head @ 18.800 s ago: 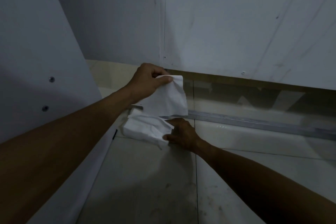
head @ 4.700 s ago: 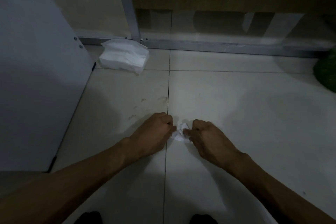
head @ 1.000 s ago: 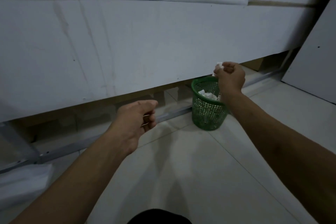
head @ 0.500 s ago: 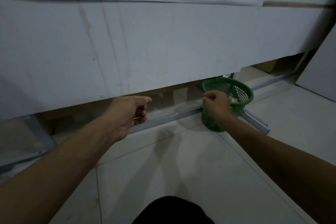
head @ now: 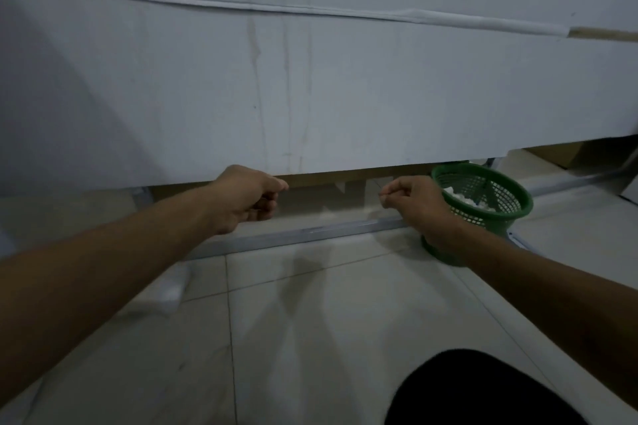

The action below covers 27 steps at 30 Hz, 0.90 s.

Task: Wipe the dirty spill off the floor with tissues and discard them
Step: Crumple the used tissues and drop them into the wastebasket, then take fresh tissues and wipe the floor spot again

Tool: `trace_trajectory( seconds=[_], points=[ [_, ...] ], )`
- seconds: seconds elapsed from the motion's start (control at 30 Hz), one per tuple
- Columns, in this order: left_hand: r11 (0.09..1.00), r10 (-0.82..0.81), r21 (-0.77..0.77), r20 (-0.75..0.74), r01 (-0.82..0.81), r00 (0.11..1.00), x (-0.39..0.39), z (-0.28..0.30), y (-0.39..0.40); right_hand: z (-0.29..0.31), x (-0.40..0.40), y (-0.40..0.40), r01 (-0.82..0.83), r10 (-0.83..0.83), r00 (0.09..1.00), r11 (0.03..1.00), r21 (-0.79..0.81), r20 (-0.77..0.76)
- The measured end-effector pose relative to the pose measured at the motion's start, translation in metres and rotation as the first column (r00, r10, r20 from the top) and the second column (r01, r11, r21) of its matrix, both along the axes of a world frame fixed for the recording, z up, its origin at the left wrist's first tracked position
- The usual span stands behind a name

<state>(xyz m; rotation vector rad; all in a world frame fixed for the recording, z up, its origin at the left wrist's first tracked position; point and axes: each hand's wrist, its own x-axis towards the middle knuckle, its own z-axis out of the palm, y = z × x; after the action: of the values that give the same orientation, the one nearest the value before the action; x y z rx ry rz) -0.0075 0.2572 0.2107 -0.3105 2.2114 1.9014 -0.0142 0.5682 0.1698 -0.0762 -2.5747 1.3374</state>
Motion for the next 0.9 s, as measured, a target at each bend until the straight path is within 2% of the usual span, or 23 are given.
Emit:
trace_trajectory(
  seconds=[0.17,0.27,0.37,0.47,0.73,0.9],
  points=[
    [0.972,0.131,-0.189,-0.050,-0.138,0.990,0.000,0.004,-0.079,0.024,-0.001,-0.039,-0.159,0.159,0.987,0.981,0.113,0.014],
    [0.943,0.169,-0.275,-0.082,-0.185,0.982,0.002,0.002,-0.127,0.034,-0.005,-0.071,-0.297,0.303,0.953,0.926,0.234,0.011],
    [0.929,0.102,-0.353,-0.049,-0.113,0.994,0.010,0.002,-0.172,0.040,-0.011,-0.108,-0.476,0.478,0.874,0.806,0.352,0.087],
    [0.933,0.064,-0.357,0.051,-0.042,0.997,0.016,0.001,-0.213,0.040,-0.020,-0.146,-0.560,0.558,0.819,0.722,0.406,0.138],
    [0.878,0.104,-0.478,0.134,-0.028,0.985,0.026,-0.051,-0.276,0.016,-0.032,-0.237,-0.691,0.668,0.709,0.592,0.415,0.225],
    [0.883,0.087,-0.469,0.138,-0.012,0.987,0.025,-0.084,-0.291,-0.026,-0.033,-0.273,-0.773,0.683,0.632,0.525,0.356,0.366]
  ],
)
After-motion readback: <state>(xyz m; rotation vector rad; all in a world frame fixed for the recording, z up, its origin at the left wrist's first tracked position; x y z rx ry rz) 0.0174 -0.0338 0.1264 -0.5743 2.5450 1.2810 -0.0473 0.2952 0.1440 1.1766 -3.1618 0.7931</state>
